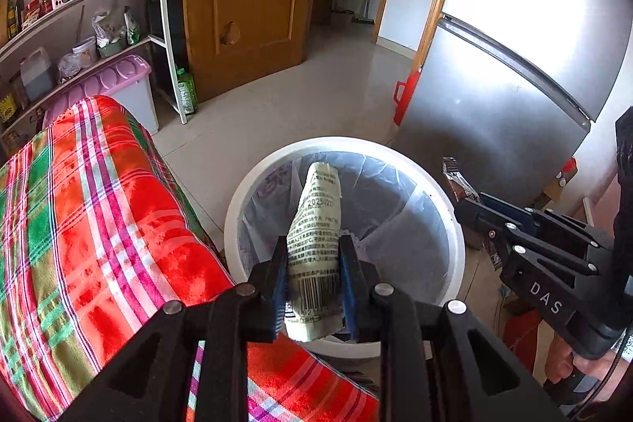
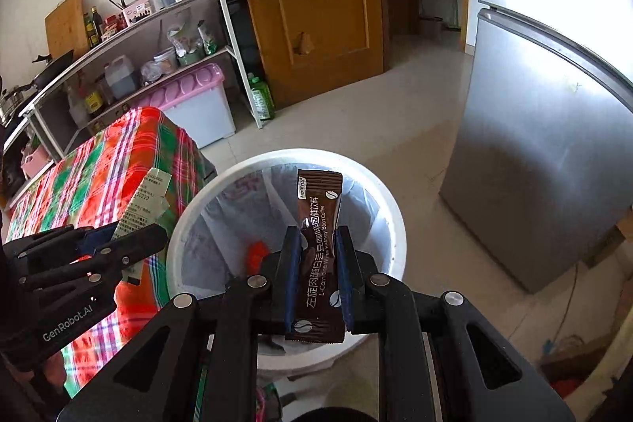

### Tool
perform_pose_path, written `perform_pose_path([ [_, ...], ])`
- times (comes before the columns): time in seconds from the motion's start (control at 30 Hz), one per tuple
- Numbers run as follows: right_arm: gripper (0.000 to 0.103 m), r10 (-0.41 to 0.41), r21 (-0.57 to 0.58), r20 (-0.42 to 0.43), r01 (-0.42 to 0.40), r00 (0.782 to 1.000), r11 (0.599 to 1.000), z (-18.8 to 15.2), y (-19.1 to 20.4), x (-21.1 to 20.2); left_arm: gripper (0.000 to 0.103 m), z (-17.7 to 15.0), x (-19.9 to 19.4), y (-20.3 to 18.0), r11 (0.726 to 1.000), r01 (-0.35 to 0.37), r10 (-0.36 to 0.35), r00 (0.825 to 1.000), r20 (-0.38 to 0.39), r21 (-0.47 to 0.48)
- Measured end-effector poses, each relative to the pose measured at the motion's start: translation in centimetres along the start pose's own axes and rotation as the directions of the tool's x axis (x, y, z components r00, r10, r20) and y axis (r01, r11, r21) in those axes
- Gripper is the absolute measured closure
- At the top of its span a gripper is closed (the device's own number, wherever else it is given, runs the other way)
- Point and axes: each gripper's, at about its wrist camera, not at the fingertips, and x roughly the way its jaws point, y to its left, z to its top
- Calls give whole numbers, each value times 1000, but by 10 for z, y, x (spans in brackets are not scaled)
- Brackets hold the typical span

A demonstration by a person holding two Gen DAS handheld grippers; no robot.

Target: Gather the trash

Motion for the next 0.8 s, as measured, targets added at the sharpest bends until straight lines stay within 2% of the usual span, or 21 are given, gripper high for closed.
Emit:
perform_pose_path([
  [0.23,84,8,-18,-59,-10,998,1000,-5,-1,27,72,-2,17,1,999,-33,33,999,-33,-4],
  [0.33,83,-3,-19,-86,1,996,1000,-6,-5,38,67,-1,24,2,1000,-26,26,998,-51,-8],
  [0.43,83,-10,-20,-109,7,994,1000,-7,-7,48,55,-2,31,2,999,-39,38,997,-65,-14],
  [0.47,82,-14,-18,-111,12,994,1000,-7,-8,51,54,-2,32,2,999,-42,40,997,-71,-19],
  [0.53,79,-17,-14,-120,15,993,1000,-8,-9,55,54,-3,33,1,999,-37,35,997,-73,-24],
  [0.6,58,-10,-12,-123,8,992,1000,-8,-10,58,47,-2,33,0,999,-40,39,997,-71,-17],
  [0.63,55,-7,-11,-125,6,992,1000,-8,-10,59,40,-2,34,-1,999,-44,42,996,-75,-18],
  [0.8,55,-1,2,-113,1,994,1000,-9,-12,57,39,-1,31,0,999,-50,49,997,-64,-15],
])
